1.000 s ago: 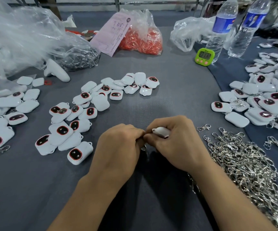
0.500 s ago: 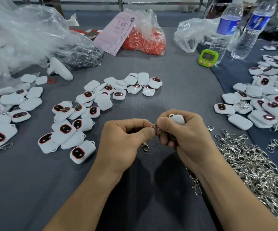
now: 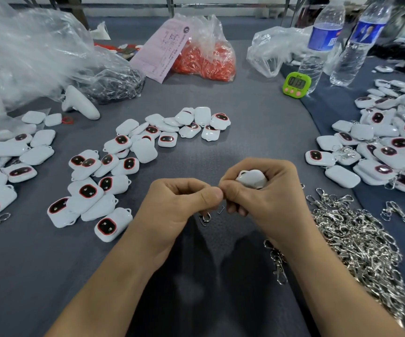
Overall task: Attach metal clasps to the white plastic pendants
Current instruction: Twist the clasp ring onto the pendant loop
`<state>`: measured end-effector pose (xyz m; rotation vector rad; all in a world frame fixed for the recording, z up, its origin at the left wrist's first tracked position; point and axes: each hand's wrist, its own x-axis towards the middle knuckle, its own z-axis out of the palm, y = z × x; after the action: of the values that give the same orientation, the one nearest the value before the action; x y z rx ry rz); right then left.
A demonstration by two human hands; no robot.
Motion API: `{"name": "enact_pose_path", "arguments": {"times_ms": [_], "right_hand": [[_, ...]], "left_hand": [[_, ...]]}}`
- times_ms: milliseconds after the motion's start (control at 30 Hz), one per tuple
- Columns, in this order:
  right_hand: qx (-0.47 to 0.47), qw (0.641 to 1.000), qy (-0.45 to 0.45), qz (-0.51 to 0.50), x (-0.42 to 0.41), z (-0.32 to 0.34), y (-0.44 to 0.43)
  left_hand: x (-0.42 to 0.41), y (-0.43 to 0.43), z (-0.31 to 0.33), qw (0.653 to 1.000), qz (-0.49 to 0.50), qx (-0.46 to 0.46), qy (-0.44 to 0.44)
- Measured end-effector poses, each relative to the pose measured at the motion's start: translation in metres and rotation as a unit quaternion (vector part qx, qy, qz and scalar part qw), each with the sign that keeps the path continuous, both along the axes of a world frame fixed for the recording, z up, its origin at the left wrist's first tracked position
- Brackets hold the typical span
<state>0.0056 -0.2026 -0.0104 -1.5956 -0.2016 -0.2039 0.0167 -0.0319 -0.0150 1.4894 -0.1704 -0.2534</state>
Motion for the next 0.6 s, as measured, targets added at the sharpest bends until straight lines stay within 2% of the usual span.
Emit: {"name": "enact_pose_path", "arguments": {"times_ms": [200,267,367,433,533,600], "right_hand": [[0.016,1.0,0.001,0.004,0.0003,0.0006,-0.0006],[0.061,0.996,0.057,0.017,0.0012,-0.0003,0.0002],[0.145,0.972,0.168,0.071,0.0025,-0.0011,0.0019],[0.147,0.97,0.18,0.073,0.0037,-0.0026,0.0017],[0.125,0.983,0.131,0.039,0.0044,-0.0037,-0.0002],[0.09,0.992,0.088,0.026,0.004,-0.0033,-0.0006]], "left_hand": [[0.0004,0.0013,0.0003,1.0,-0.01,0.009,-0.014],[-0.0007,-0.0002,0.0019,0.998,-0.014,0.007,-0.056],[-0.0026,-0.0005,0.0029,0.993,-0.004,0.009,-0.121],[-0.0028,0.001,0.0016,0.984,0.016,0.063,-0.165],[-0.002,0.0033,-0.0012,0.944,0.054,0.213,-0.248],[-0.0029,0.004,-0.0021,0.936,0.065,0.231,-0.258]]}}
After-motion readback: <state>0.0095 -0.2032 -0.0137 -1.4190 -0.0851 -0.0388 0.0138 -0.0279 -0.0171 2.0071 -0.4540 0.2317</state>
